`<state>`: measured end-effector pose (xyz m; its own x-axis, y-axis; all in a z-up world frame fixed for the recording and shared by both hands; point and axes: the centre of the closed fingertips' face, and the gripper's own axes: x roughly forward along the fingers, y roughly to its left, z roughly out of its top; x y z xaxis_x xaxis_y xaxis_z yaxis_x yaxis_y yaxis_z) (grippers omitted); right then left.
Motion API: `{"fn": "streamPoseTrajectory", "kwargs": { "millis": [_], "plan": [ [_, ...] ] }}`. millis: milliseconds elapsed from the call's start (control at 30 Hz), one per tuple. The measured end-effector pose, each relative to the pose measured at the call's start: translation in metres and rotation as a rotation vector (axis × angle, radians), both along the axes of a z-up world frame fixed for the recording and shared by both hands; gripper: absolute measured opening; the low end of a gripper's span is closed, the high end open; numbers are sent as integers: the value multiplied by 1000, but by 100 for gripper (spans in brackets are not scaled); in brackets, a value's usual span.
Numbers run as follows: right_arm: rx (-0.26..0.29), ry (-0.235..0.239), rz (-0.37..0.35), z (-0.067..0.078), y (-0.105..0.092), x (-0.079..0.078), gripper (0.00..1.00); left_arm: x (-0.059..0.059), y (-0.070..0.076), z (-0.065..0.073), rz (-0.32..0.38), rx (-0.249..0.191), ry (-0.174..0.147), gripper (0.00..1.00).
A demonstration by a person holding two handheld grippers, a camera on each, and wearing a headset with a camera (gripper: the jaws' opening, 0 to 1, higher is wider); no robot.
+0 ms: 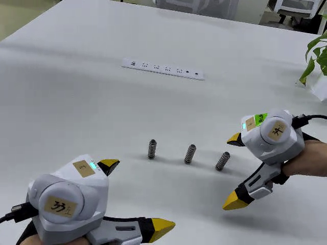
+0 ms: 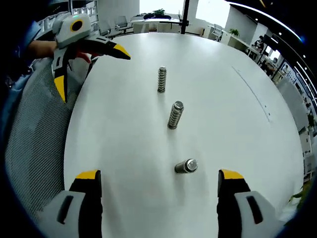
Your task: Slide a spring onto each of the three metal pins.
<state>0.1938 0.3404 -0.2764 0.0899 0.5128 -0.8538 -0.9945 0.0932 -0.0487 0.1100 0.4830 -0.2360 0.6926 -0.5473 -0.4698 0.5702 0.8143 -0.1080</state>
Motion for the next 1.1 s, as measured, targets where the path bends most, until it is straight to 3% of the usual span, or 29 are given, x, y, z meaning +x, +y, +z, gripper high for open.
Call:
{"fn": "streamPoseTrajectory", "kwargs": {
  "millis": [233,367,500,600,700,800,933,1100],
  "plan": [
    [92,1,-121,10,-19,-19,99,1,0,-2,5,-3,7,100],
    [187,7,-244,19,-29,-33,99,1,2,-3,12,-6,8,100],
    [239,-15,-308,26,-38,-43,99,1,4,-3,20,-5,7,100],
    [315,-14,-371,34,-38,-52,99,2,7,-3,33,10,6,100],
    [338,-7,-396,31,-38,-57,99,4,11,-3,56,25,-1,100],
    [320,3,-408,24,-36,-59,99,7,17,0,82,16,-11,100],
    [368,-11,-427,35,-28,-58,99,11,27,3,130,38,-34,100],
    [366,-50,-443,36,-36,-58,99,13,34,2,159,31,-30,100]
  ]
}}
